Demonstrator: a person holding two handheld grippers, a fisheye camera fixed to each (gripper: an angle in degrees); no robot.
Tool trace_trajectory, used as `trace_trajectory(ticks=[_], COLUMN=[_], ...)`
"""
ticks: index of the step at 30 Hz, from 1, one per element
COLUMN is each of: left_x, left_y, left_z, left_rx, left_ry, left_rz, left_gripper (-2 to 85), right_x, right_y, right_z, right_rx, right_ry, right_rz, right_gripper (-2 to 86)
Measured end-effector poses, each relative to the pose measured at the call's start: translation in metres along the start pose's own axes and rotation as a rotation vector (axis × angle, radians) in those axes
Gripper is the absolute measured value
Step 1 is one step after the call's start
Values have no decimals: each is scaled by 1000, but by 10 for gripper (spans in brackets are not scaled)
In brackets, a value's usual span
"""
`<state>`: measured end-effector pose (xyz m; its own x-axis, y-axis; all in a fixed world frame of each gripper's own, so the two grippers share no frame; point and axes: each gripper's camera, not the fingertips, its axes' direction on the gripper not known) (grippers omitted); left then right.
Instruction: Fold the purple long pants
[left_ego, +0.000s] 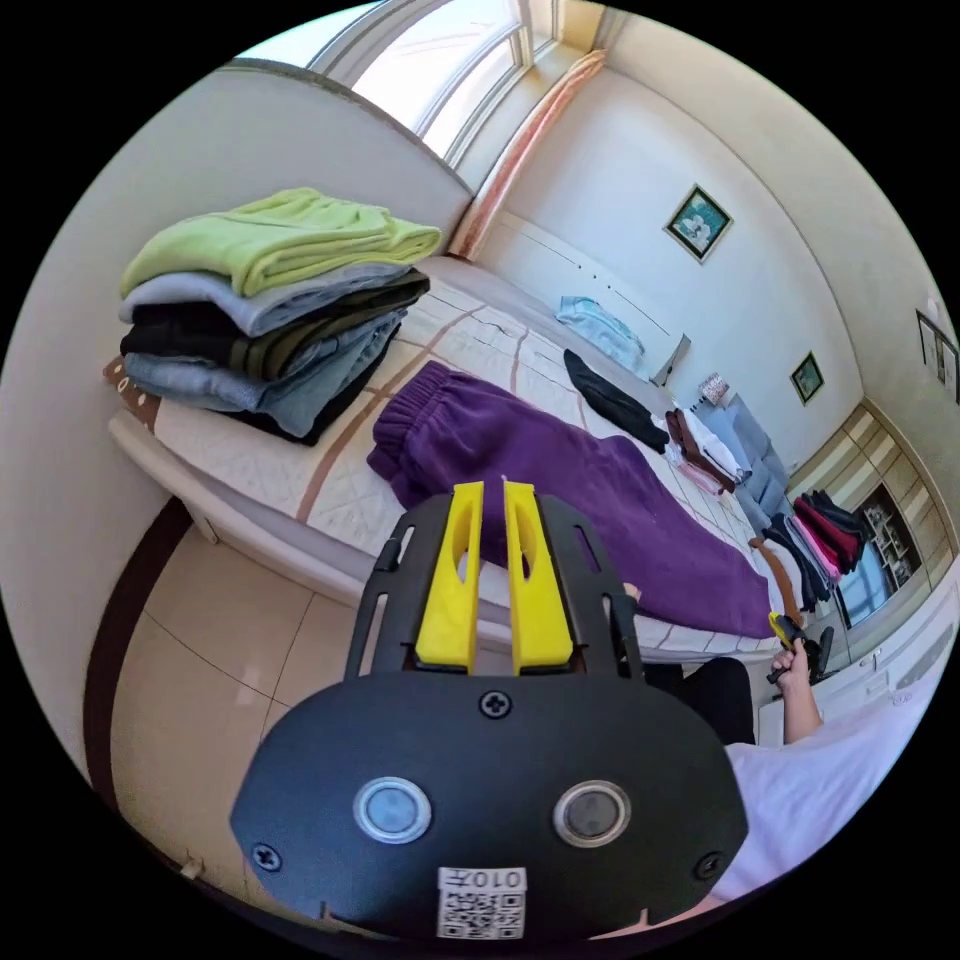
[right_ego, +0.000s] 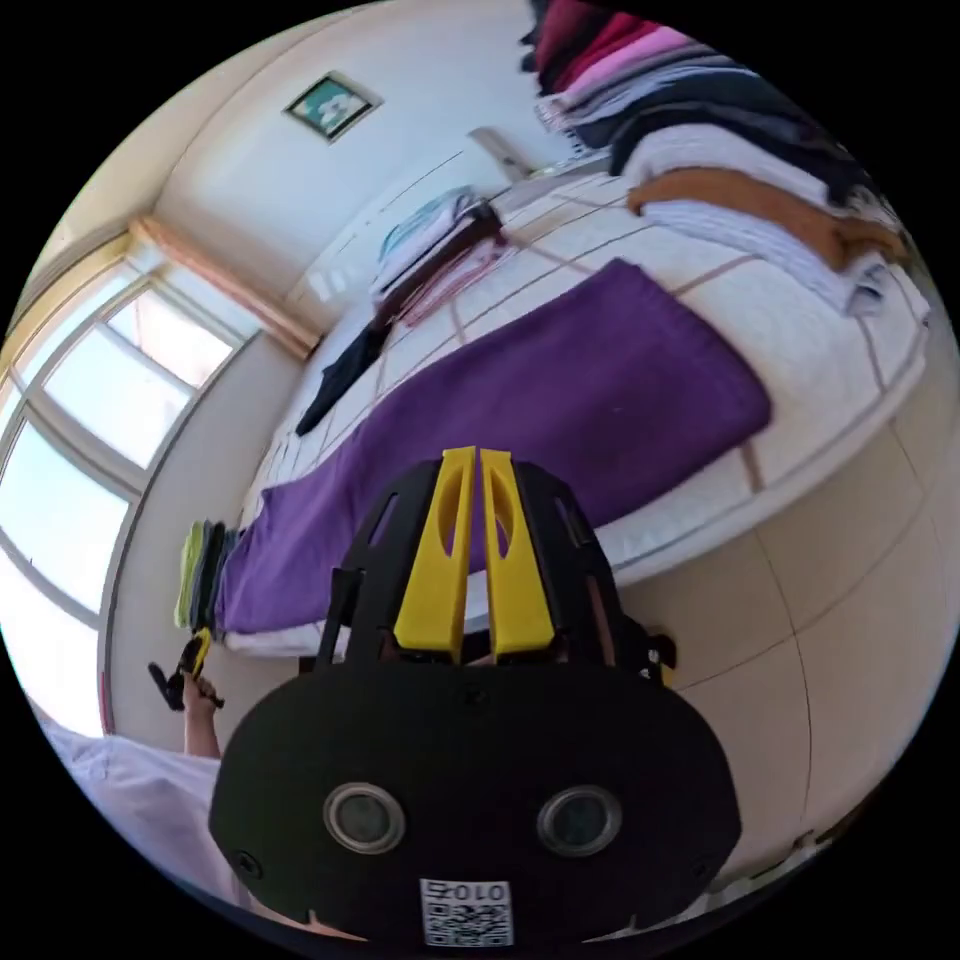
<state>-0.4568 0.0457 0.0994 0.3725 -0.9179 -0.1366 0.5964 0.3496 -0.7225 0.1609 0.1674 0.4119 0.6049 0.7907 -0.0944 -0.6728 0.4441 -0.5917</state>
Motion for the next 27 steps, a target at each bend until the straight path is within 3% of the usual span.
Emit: trace_trajectory(ticks=[2, 6, 9, 10, 15, 18, 20, 25, 27], left_x=[13, 31, 46, 49, 66, 59, 53, 45, 38], left_y=[-2, 4, 7, 8, 16, 23, 25, 29, 30], left_z=[20, 75, 108, 113, 140, 146, 151, 164, 167], left_rx=[-29, -50, -65, -77, -164, -151, -151, -161, -163], left_ry=[50, 176, 277, 287, 233, 225, 232, 234, 250], left_rz=[40, -13, -38, -38, -5, -43, -63, -86, -98], left_gripper=[22, 13, 8, 7, 2, 0, -1, -1, -1], right_x=[37, 83, 82, 73, 19, 0, 15, 127, 136], right_y=[-11, -35, -57, -65, -89, -91, -88, -84, -76], right_z=[-23, -29, -17, -19, -61, -112, -129, -36, -33], right_rx=[41, 0, -78, -103, -112, 110, 222, -99, -69], right_ry=[117, 105, 73, 143, 275, 106, 33, -69, -91], right_rz=[154, 253, 208, 187, -15, -241, -254, 63, 58], right_gripper=[85, 94, 65, 54, 33, 30, 30, 42, 41])
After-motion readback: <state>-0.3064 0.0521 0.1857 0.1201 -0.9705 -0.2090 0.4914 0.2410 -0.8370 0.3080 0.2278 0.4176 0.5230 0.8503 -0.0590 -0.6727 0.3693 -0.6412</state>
